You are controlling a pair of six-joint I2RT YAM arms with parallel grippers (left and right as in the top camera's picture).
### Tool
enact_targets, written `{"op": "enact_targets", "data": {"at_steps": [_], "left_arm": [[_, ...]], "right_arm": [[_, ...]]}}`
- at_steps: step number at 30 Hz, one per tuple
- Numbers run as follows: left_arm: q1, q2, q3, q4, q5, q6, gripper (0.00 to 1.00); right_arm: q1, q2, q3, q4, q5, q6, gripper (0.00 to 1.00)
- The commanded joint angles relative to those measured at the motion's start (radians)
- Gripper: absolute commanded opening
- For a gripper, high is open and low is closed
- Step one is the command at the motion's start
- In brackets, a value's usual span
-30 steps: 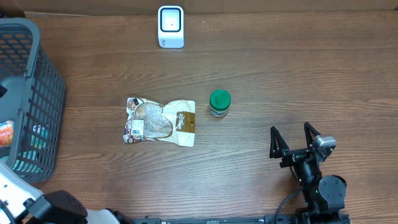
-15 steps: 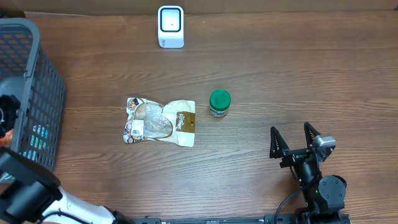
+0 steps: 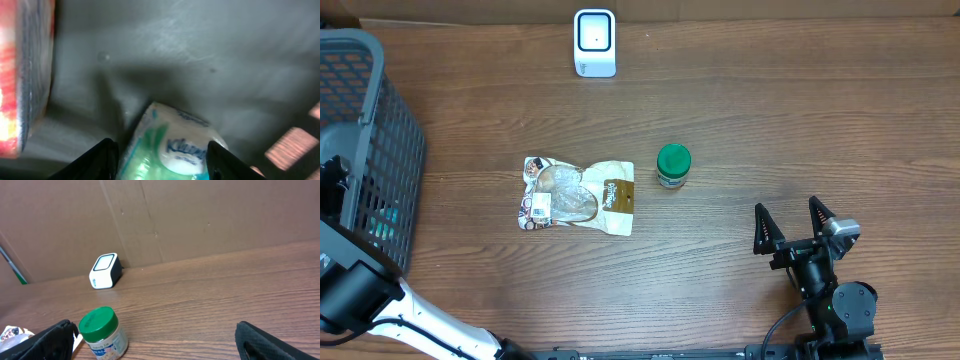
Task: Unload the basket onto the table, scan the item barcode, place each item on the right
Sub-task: 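Reach the left gripper into the basket and grasp a green tissue pack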
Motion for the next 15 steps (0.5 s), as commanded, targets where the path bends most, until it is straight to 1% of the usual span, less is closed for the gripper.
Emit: {"op": "enact_targets", "data": {"at_steps": [1, 4, 7, 11, 13, 14, 15], "left_arm": [[0.000, 0.010, -0.021, 0.002, -0.078, -0.010, 0.59], [0.000, 0.011, -0.021, 0.007, -0.101, -0.037, 0.57], [0.000, 0.011, -0.028, 0.013, -0.100, -0.038, 0.50], [-0.002, 0.015, -0.074, 0.039, -0.100, -0.045, 0.45], [-0.002, 0.015, -0.096, 0.057, -0.100, -0.045, 0.37], [-0.002, 0.015, -0.098, 0.059, -0.100, -0.045, 0.28], [-0.002, 0.015, -0.098, 0.060, -0.100, -0.045, 0.16]], "right_arm": [[0.005, -0.010, -0.010, 0.003, 0.006, -0.005, 1.00], [0.005, -0.010, -0.010, 0.003, 0.006, -0.005, 1.00], [0.005, -0.010, -0.010, 0.003, 0.006, -0.005, 1.00], [0.005, -0.010, -0.010, 0.003, 0.006, -0.005, 1.00], [0.005, -0.010, -0.010, 0.003, 0.006, -0.005, 1.00], [0.005, -0.010, -0.010, 0.003, 0.006, -0.005, 1.00], [0.005, -0.010, -0.010, 0.003, 0.006, -0.005, 1.00]]}}
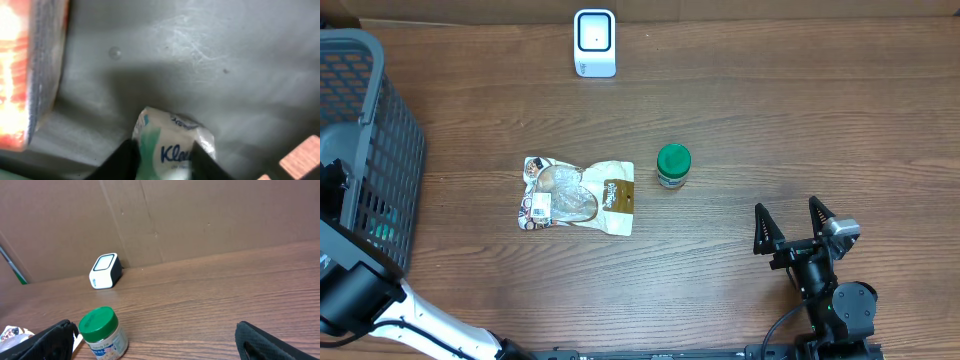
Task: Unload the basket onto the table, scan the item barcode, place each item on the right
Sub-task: 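Reach the left gripper into the basket and grasp a green tissue pack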
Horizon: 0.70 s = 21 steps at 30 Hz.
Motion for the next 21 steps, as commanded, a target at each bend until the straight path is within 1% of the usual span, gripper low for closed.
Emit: {"op": "enact_targets", "data": {"at_steps": [1, 2, 6, 10, 14, 21], "left_arm": [[0.000, 0.032, -0.046, 0.012, -0.060, -0.019, 0.09], [0.000, 0.032, -0.038, 0.011, -0.060, -0.030, 0.04], [-0.001, 0.032, 0.031, -0.024, -0.053, -0.068, 0.04], [-0.001, 0.032, 0.176, -0.103, 0.009, -0.084, 0.04], [-0.004, 0.032, 0.398, -0.208, 0.084, -0.124, 0.04], [-0.059, 0.018, 0.875, -0.400, 0.237, -0.174, 0.04]], "right_arm": [[0.005, -0.010, -0.010, 0.003, 0.006, -0.005, 1.00], [0.005, -0.010, -0.010, 0.003, 0.006, -0.005, 1.00], [0.005, -0.010, -0.010, 0.003, 0.006, -0.005, 1.00], [0.005, -0.010, -0.010, 0.003, 0.006, -0.005, 1.00], [0.005, -0.010, -0.010, 0.003, 0.006, -0.005, 1.00], [0.005, -0.010, -0.010, 0.003, 0.006, -0.005, 1.00]]}}
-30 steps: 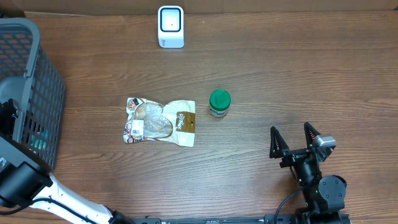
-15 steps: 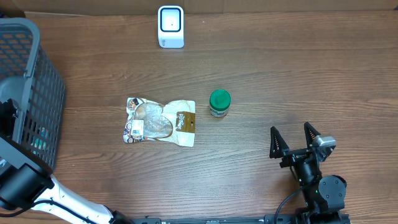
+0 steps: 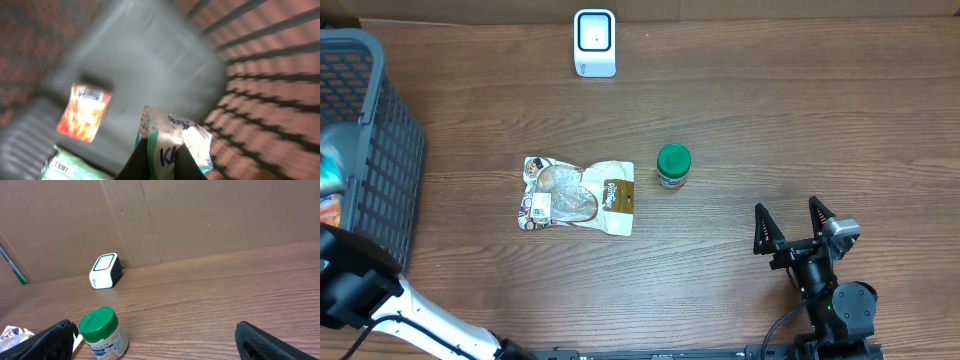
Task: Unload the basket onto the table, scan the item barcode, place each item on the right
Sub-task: 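Reach the left gripper into the basket and grasp a green tissue pack, then carry the tissue pack with the left gripper and place it beside the jar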
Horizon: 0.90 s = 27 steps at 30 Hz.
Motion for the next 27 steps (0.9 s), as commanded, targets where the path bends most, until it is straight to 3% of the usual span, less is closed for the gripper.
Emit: {"op": "enact_targets", "data": {"at_steps": [1, 7, 11, 19, 27], "left_arm": [[-0.057, -0.037, 0.227, -0.071, 0.135, -0.050, 0.04], [-0.178, -0.086, 0.476, -0.219, 0.177, -0.079, 0.04], [-0.280, -0.111, 0.502, -0.283, 0.178, -0.098, 0.04], [-0.587, -0.113, 0.350, -0.283, 0.186, -0.149, 0.04], [-0.858, -0.112, 0.051, -0.193, 0.102, -0.246, 0.04]], "right_arm": [[0.005, -0.010, -0.010, 0.003, 0.006, -0.005, 1.00], [0.005, -0.010, -0.010, 0.003, 0.006, -0.005, 1.00], [0.005, -0.010, -0.010, 0.003, 0.006, -0.005, 1.00], [0.005, -0.010, -0.010, 0.003, 0.006, -0.005, 1.00], [0.005, -0.010, -0.010, 0.003, 0.006, -0.005, 1.00]]}}
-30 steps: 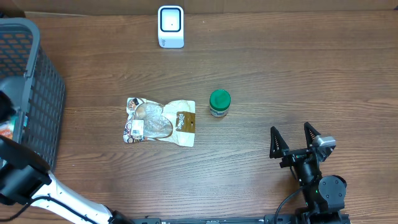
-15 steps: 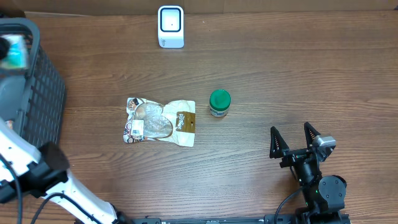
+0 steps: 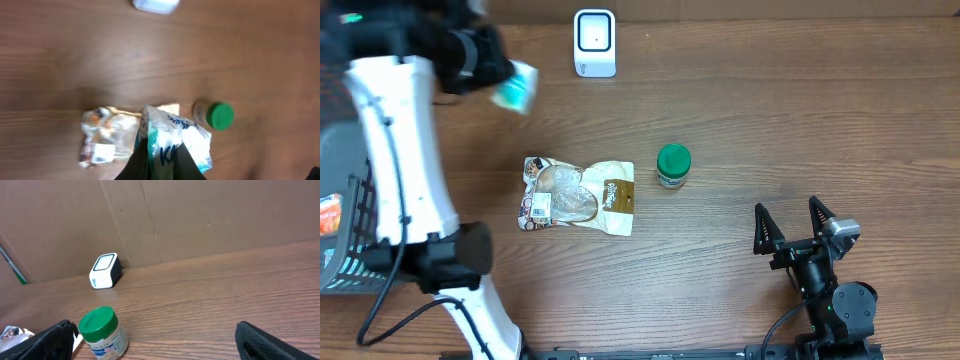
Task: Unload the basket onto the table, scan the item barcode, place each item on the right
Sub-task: 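Carry the tissue pack with the left gripper and place it beside the jar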
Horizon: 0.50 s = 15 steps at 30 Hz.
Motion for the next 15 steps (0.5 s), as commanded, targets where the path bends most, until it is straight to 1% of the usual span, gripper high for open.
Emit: {"op": "enact_targets", "data": {"at_steps": [1, 4, 10, 12, 15], "left_arm": [[-0.121, 0.002, -0.151, 0.080, -0.040, -0.079, 0.04], [-0.206, 0.002, -0.282, 0.196, -0.041, -0.136, 0.04], [-0.333, 0.002, -0.536, 0.462, -0.043, -0.305, 0.04], [-0.373, 0.002, -0.626, 0.559, -0.068, -0.356, 0.04], [-0.411, 0.002, -0.715, 0.642, -0.123, -0.436, 0.04]], "right_arm": [[0.005, -0.010, -0.010, 0.003, 0.006, -0.005, 1.00], [0.005, -0.010, -0.010, 0.003, 0.006, -0.005, 1.00], [0.005, -0.010, -0.010, 0.003, 0.006, -0.005, 1.00], [0.005, -0.010, -0.010, 0.003, 0.006, -0.005, 1.00], [0.005, -0.010, -0.010, 0.003, 0.006, -0.005, 1.00]]}}
